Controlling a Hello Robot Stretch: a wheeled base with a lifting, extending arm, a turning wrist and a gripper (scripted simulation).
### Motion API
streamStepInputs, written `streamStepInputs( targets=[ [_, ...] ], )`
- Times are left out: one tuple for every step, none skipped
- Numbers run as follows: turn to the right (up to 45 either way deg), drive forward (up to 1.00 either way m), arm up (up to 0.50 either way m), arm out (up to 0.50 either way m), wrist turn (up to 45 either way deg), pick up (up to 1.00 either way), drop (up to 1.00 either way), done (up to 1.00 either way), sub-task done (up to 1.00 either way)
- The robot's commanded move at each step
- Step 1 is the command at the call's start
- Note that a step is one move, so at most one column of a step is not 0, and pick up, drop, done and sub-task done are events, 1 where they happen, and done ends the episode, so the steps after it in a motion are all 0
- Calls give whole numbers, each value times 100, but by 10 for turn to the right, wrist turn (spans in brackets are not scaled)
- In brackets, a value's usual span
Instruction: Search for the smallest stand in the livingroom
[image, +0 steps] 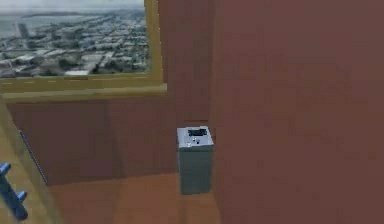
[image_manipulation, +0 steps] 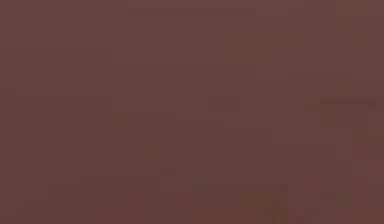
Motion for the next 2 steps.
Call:
streamStepInputs(
  targets=[
    [-90, 0, 0, 0, 0, 0, 0, 0, 0],
    [0, 25, 0, 0, 0, 0, 0, 0, 0]
  ],
)
